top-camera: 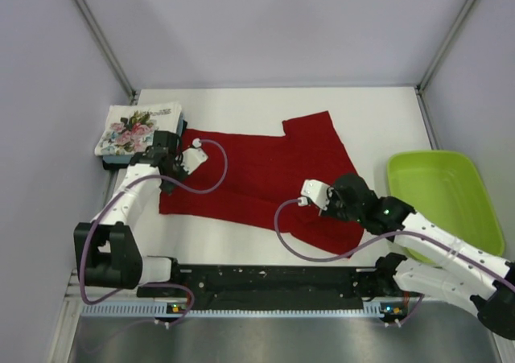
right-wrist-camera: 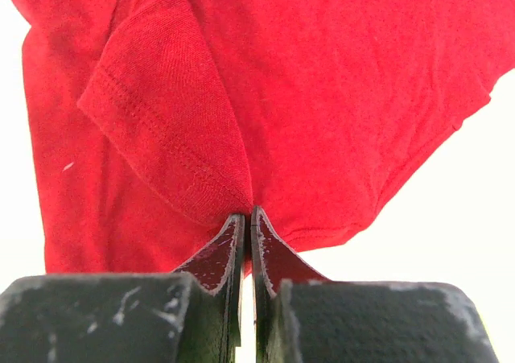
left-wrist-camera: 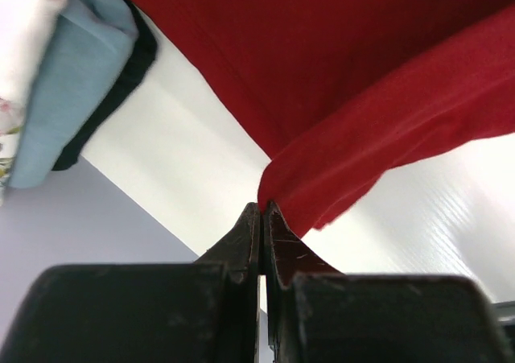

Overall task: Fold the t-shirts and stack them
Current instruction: Fold the flattened tshirt in 1/3 of the way

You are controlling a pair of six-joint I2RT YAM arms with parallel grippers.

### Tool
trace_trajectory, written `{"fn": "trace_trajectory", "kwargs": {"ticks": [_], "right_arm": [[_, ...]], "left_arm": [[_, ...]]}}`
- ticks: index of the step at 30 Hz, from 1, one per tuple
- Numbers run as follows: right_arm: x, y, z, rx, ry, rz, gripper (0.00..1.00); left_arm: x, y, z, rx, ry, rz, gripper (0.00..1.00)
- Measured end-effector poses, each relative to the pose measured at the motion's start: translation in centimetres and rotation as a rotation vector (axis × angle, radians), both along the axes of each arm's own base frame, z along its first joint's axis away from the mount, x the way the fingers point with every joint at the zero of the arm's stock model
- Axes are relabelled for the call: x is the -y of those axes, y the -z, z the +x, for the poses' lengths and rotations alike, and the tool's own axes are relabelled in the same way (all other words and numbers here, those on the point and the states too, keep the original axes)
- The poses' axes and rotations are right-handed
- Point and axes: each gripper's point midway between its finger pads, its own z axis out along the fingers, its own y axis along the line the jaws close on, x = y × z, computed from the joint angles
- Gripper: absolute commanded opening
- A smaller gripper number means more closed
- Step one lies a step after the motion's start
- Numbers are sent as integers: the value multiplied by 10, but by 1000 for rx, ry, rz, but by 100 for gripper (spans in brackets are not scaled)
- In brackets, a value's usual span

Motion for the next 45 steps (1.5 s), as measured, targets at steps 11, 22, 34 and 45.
{"fn": "trace_trajectory", "kwargs": {"ticks": [11,22,34,45], "right_arm": [[7,-7,-30,-56,-132,-11,0],[7,5,34,28,-35,-76,0],[6,18,58,43,-70,-143,0],[3,21,58,34,-93,-145,0]], "left_arm": [[-5,2,-34,-42,-28,14,0],[-7,32,2,-54,-63,30,0],[-9,58,40,-26,-74,57,0],[-12,60,59,33,-73,98,45]]}}
